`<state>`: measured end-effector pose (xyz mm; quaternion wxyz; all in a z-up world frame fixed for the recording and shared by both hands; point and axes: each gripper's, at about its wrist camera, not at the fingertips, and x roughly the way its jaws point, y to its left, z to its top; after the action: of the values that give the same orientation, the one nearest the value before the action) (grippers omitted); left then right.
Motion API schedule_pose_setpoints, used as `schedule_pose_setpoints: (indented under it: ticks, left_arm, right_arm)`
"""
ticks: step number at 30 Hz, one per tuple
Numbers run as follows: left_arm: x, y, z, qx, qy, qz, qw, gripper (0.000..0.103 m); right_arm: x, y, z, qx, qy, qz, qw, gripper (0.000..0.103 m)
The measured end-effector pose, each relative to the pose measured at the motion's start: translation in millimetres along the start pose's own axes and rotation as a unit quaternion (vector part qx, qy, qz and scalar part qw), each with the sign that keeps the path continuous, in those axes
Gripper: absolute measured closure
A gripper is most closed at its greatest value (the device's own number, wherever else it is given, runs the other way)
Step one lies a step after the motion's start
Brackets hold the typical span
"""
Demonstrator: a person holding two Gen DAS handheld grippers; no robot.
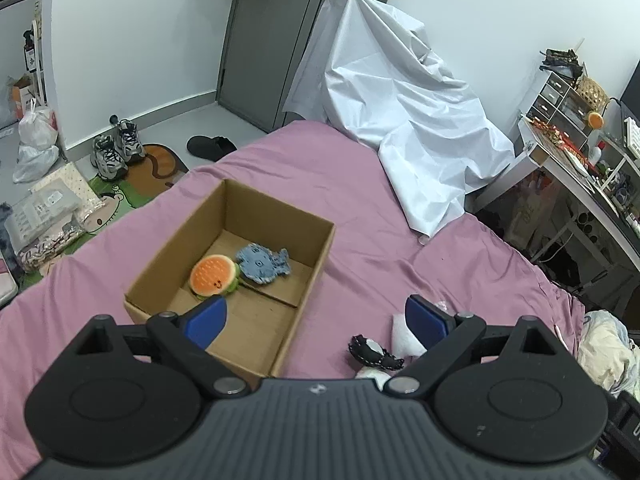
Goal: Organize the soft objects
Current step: 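Reach both tools to the fluffy grey-blue plush and grip it together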
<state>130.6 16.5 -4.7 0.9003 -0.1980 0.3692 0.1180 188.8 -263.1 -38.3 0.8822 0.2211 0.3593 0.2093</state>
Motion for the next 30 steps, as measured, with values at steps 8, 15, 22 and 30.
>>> schedule_pose_setpoints:
  ticks: [8,15,22,30]
  left_arm:
    - [8.5,-26.8,-19.5,0.033,0.023,-0.025,0.9989,0.008]
    - [15.8,-46.6,-37.6,0.048,0.036,-0.037,0.9975,0.008]
    - [23.7,-64.0,-52.8,0.062,0.041,-0.05,0.996,0.008]
    - [43.2,-75.8,-64.9,0.061,0.046,-0.057,0.9955,0.008]
  right_arm:
    - [-6.6,-25.1,-10.0,0.0,0.001,-0.008,1.0,0.0]
    - [-6.3,-42.1,-18.3,0.0,-0.011,-0.019,1.0,0.0]
    - [-2.9,-65.8,-26.6,0.033,-0.016,-0.028,0.999,0.0]
    - [9.0,-93.8,-25.9,0.08,-0.009,-0.021,0.996,0.0]
